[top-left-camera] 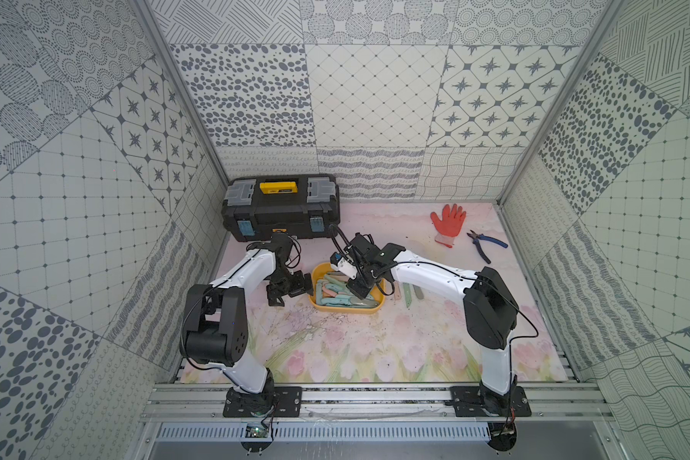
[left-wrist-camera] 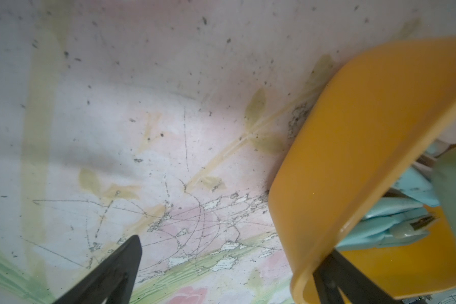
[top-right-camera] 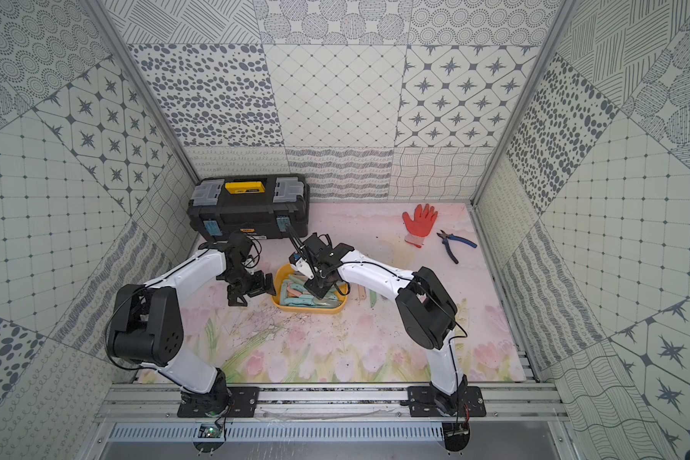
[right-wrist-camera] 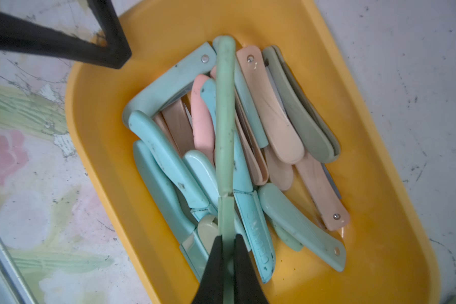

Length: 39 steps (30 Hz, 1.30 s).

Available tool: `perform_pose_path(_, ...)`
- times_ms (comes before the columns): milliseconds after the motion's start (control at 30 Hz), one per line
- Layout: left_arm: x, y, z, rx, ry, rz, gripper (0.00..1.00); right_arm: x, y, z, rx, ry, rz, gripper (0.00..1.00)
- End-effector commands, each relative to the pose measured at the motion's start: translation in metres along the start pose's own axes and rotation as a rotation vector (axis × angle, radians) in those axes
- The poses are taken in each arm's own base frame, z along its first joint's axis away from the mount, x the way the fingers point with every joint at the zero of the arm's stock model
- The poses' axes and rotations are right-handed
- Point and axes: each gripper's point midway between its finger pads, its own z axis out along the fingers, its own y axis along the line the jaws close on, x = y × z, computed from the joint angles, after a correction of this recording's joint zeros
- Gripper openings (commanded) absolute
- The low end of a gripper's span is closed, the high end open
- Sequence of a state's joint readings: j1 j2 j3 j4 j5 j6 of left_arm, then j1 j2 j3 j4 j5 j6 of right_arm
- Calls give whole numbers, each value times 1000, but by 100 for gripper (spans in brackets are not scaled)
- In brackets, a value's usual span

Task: Take the fruit knife out of the storage box
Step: Pick up the fruit knife from the storage box, then place the fruit knife at the center of the board.

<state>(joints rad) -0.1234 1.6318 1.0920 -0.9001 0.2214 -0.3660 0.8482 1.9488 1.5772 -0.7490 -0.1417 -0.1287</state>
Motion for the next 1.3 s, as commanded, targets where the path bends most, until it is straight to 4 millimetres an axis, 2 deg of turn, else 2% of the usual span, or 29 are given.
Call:
perform_pose_path(0, -1, 2, -6, -1, -13, -14, 98, -27, 6, -29, -78, -148, 45, 8)
perform_pose_path(467, -2, 1, -6, 1, -11, -15, 98, -34, -4, -55, -245, -279, 218, 4)
perform_pose_path(533, -2, 2, -6, 1, -13, -15, 98, -35, -12, -63, -276, -317, 275, 4)
perform_pose_path(667, -2, 1, -6, 2, -14, -14, 98, -28, -41, -83, -313, -425, 419, 5)
perform_pose_path(800, -2, 1, -6, 2, -14, -16, 98, -10, -73, -102, -319, -510, 552, 5)
perform_pose_path(967, -2, 1, -6, 3, -13, -16, 98, 26, -110, -115, -312, -574, 698, 5)
perform_pose_path(1200, -1, 1, -6, 4, -12, -16, 98, 81, -148, -121, -271, -583, 875, 3)
perform_pose_path(1267, -1, 1, -6, 4, -13, -16, 98, 103, -160, -120, -235, -550, 953, 2)
